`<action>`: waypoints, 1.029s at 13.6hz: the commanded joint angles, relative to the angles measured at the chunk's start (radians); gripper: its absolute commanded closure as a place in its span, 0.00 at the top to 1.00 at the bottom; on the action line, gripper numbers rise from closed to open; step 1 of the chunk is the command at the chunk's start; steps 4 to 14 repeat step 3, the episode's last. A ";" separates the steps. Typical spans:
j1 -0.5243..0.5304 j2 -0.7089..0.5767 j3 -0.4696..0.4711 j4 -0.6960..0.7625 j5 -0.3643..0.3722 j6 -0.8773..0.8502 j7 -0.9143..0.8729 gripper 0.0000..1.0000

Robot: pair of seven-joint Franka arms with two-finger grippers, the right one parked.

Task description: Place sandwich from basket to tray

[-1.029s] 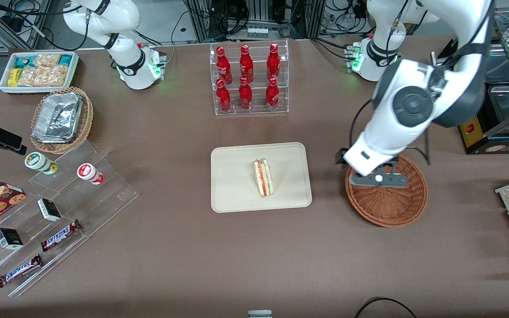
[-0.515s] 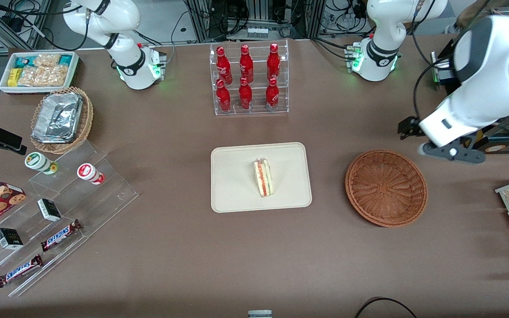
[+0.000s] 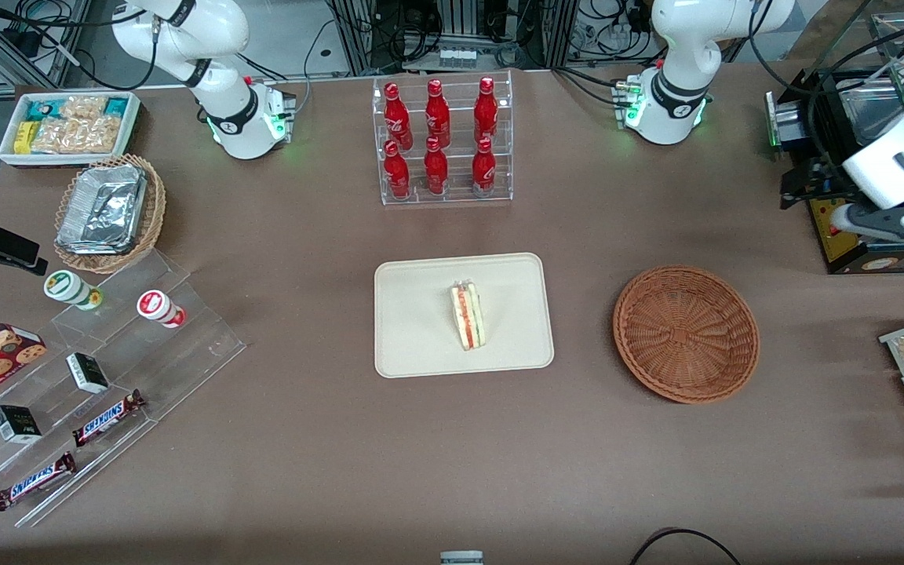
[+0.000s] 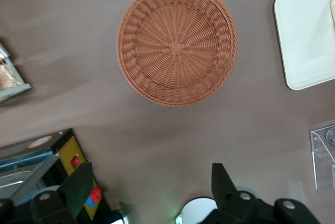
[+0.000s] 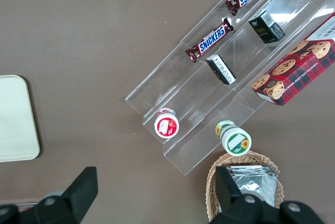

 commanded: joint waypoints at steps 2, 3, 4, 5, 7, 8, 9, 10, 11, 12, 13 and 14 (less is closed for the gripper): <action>0.003 0.011 0.026 0.032 -0.012 0.004 0.040 1.00; 0.003 0.016 0.026 0.032 -0.012 0.024 0.038 1.00; 0.003 0.016 0.026 0.032 -0.012 0.024 0.038 1.00; 0.003 0.016 0.026 0.032 -0.012 0.024 0.038 1.00; 0.003 0.016 0.026 0.032 -0.012 0.024 0.038 1.00; 0.003 0.016 0.026 0.032 -0.012 0.024 0.038 1.00; 0.003 0.016 0.026 0.032 -0.012 0.024 0.038 1.00; 0.003 0.016 0.026 0.032 -0.012 0.024 0.038 1.00; 0.003 0.016 0.026 0.032 -0.012 0.024 0.038 1.00; 0.003 0.016 0.026 0.032 -0.012 0.024 0.038 1.00; 0.003 0.016 0.026 0.032 -0.012 0.024 0.038 1.00; 0.003 0.016 0.026 0.032 -0.012 0.024 0.038 1.00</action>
